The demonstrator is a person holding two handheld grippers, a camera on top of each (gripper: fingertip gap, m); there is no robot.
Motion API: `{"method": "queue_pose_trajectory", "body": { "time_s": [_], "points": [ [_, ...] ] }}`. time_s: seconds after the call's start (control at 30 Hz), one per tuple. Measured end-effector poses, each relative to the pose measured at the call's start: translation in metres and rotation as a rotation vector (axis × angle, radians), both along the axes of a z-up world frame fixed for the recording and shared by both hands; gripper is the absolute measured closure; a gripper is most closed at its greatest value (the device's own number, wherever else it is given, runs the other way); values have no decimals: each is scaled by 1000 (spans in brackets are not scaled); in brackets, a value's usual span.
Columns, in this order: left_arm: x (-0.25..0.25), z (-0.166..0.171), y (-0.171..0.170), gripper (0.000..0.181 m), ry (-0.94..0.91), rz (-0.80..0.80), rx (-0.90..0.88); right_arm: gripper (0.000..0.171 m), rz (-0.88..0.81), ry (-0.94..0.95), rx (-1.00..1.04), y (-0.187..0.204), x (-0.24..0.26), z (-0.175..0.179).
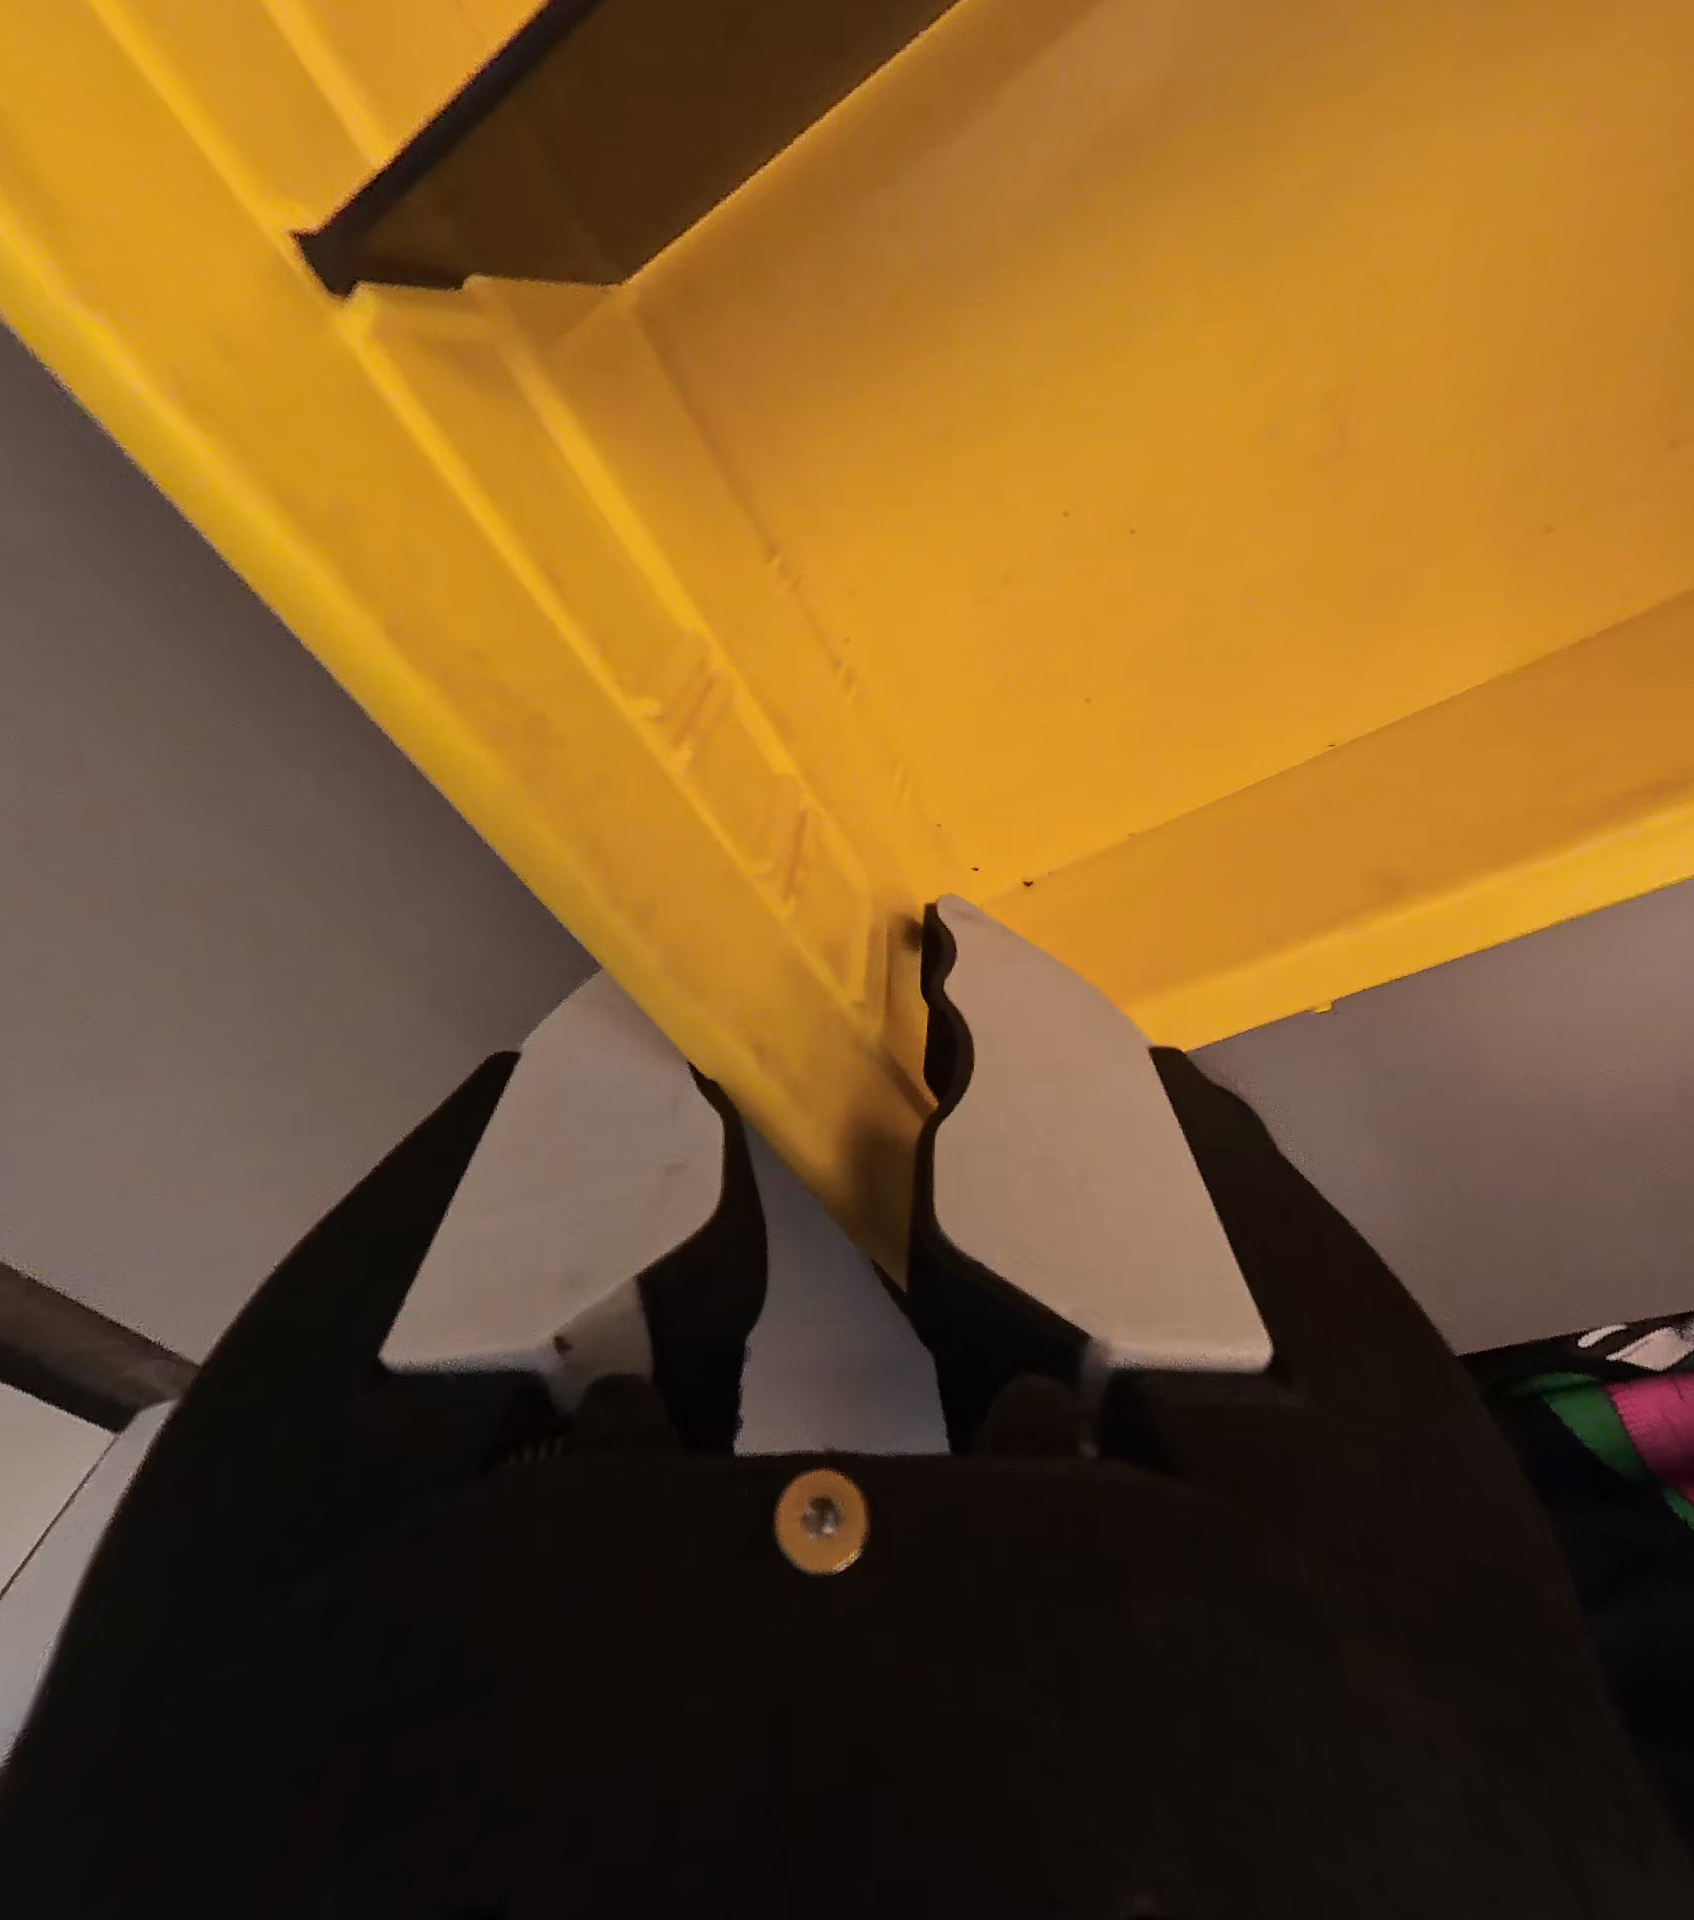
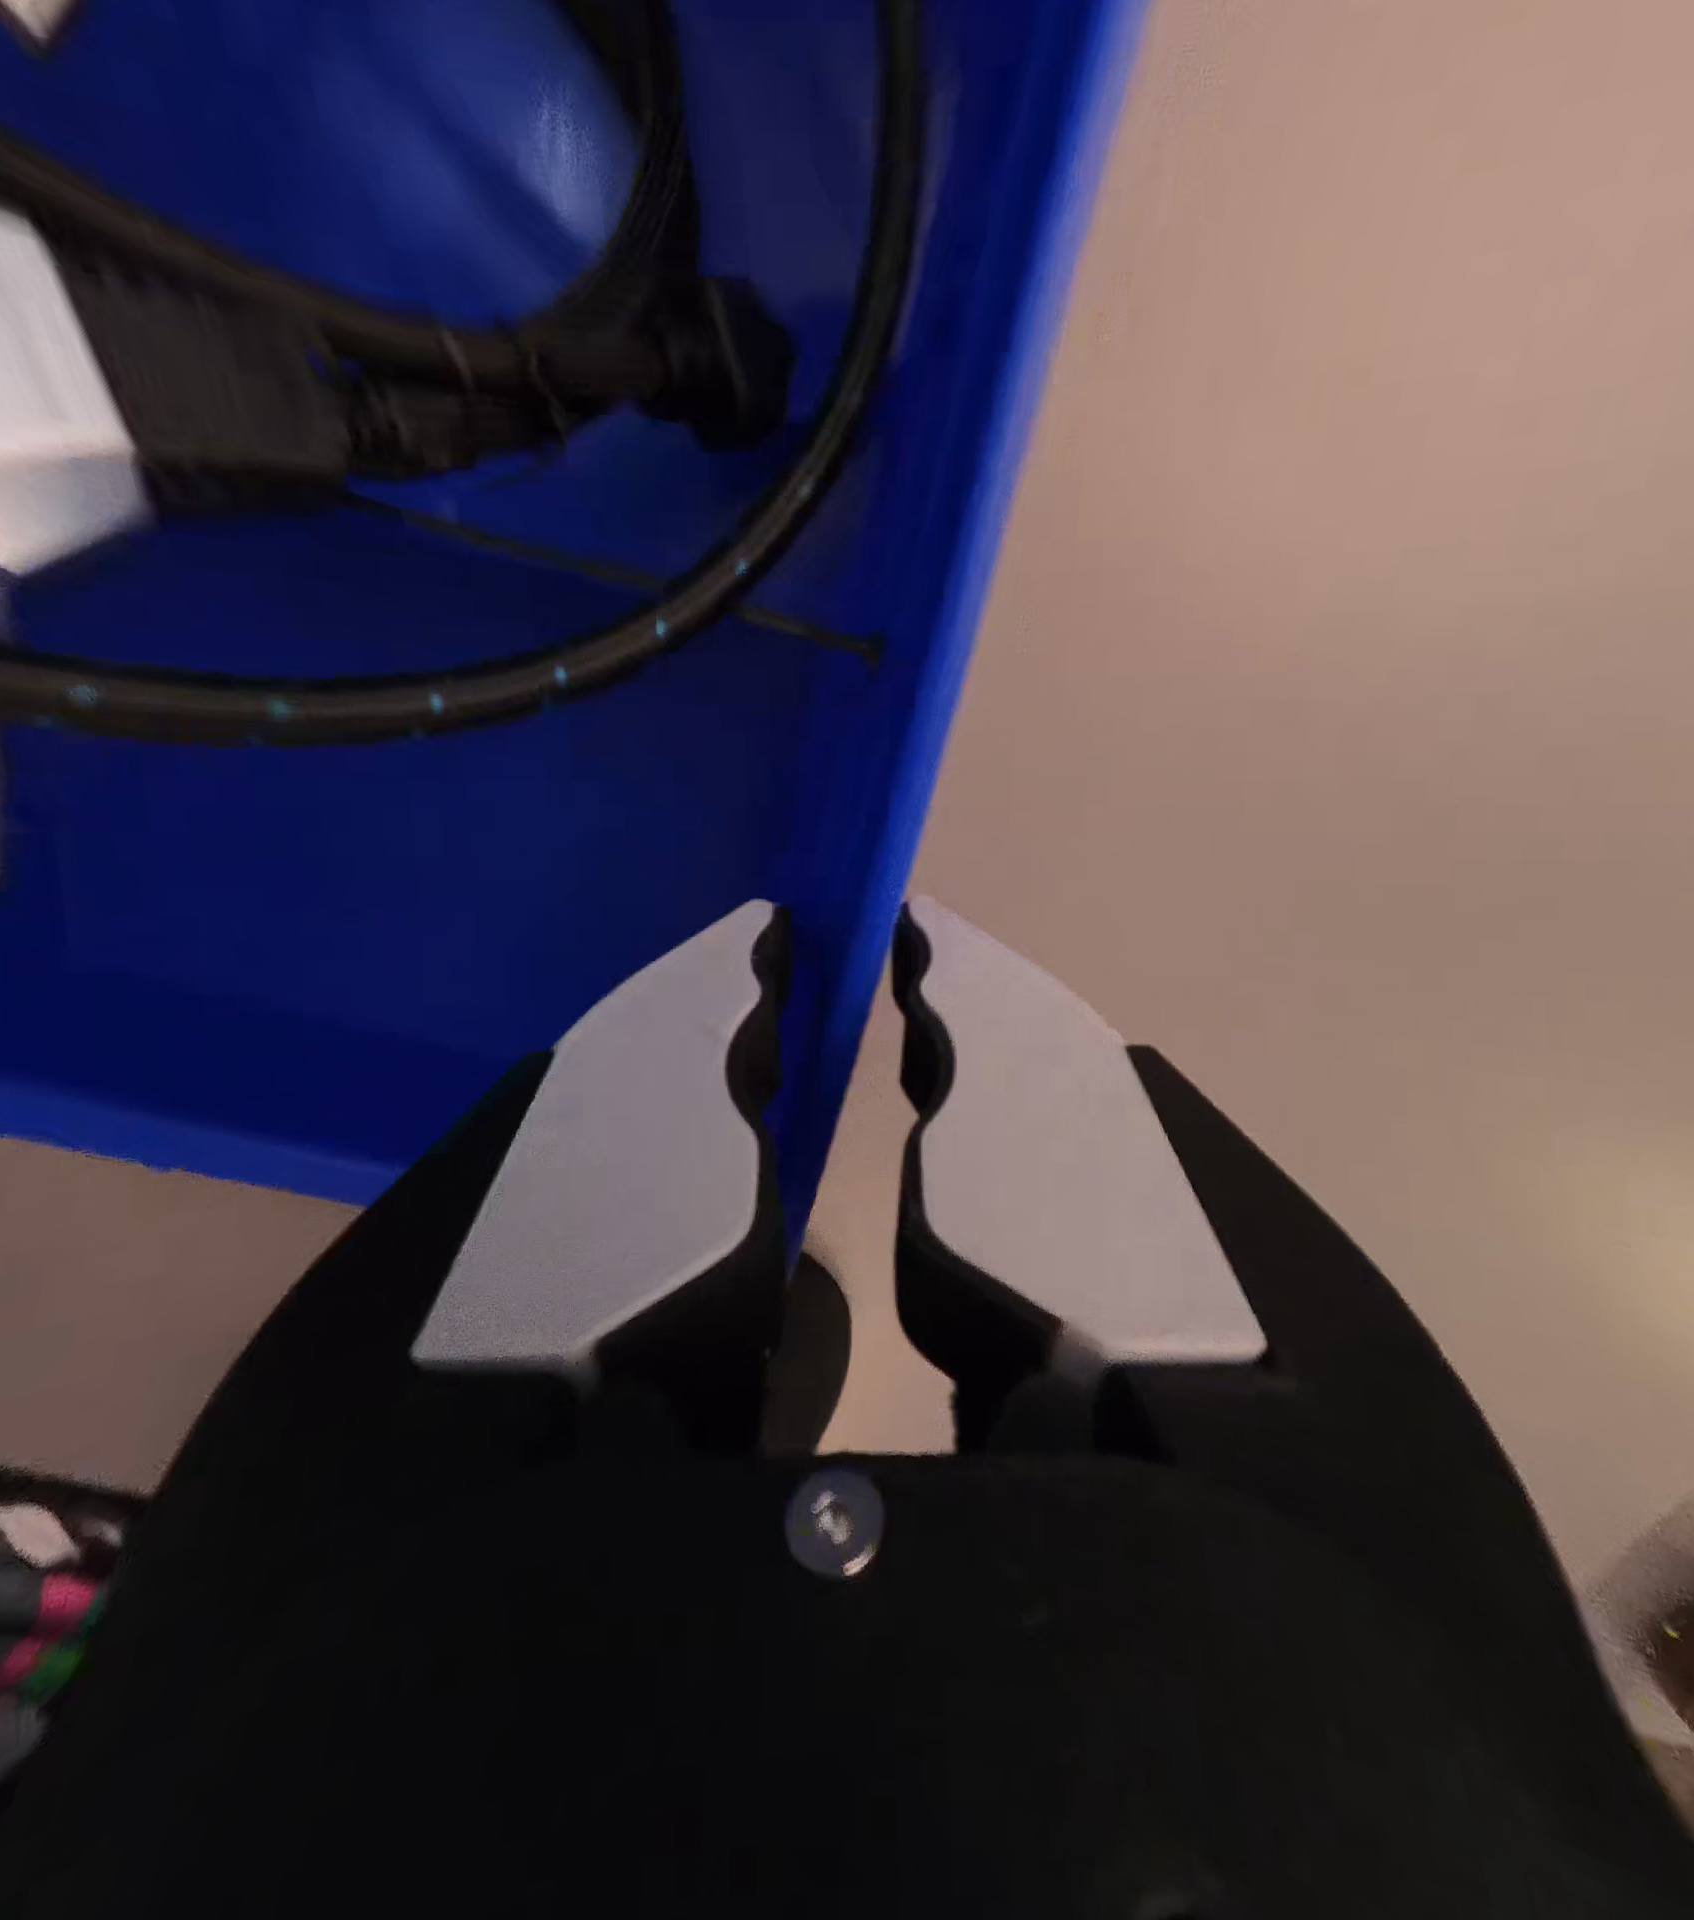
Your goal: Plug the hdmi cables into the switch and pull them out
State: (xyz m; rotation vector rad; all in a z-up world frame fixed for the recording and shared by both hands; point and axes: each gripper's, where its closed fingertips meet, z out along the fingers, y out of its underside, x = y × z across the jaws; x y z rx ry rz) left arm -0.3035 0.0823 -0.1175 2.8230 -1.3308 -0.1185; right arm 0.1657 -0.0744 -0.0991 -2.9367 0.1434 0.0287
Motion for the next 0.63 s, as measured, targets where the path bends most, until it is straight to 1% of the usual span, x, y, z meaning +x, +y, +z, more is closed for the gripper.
{"method": "queue_pose_trajectory", "body": {
  "time_s": [0.1, 0.13, 0.2, 0.27, 0.33, 0.37, 0.4, 0.43, 0.47, 0.53, 0.57, 0.6, 0.63],
  "points": [
    [3, 1, -7, 151, -11, -36, -32, 137, -54, -78, 171, 13, 8, 38],
    [2, 2, -10, 151, -9, -42, -44, 138, -65, -113, 241, 15, 8, 56],
    [-1, 6, -14, 150, -14, -56, -45, 137, -66, -221, 421, 17, 4, 104],
    [-3, 15, -16, 151, -34, -66, -22, 136, -37, -370, 688, 19, -12, 169],
    [-4, 26, -17, 149, -79, -64, 3, 133, 93, -426, 1023, 19, -61, 232],
    [-5, 32, -17, 149, -102, -63, 21, 131, 195, -412, 1181, 15, -96, 254],
    [-5, 39, -17, 150, -127, -62, 41, 128, 314, -384, 1329, 9, -134, 268],
    [-5, 45, -17, 150, -152, -63, 60, 126, 426, -339, 1432, 5, -171, 274],
    [-6, 52, -17, 150, -174, -65, 83, 123, 512, -265, 1453, 5, -204, 270],
    [-6, 67, -14, 153, -216, -66, 154, 119, 563, -121, 1409, 20, -254, 242],
    [-4, 76, -9, 155, -238, -66, 216, 117, 573, -108, 1344, 34, -272, 219],
    [-3, 88, -1, 155, -262, -66, 296, 112, 584, -157, 1250, 51, -283, 191],
    [0, 101, 6, 155, -294, -65, 376, 109, 601, -250, 1155, 68, -288, 163]
  ]
}}
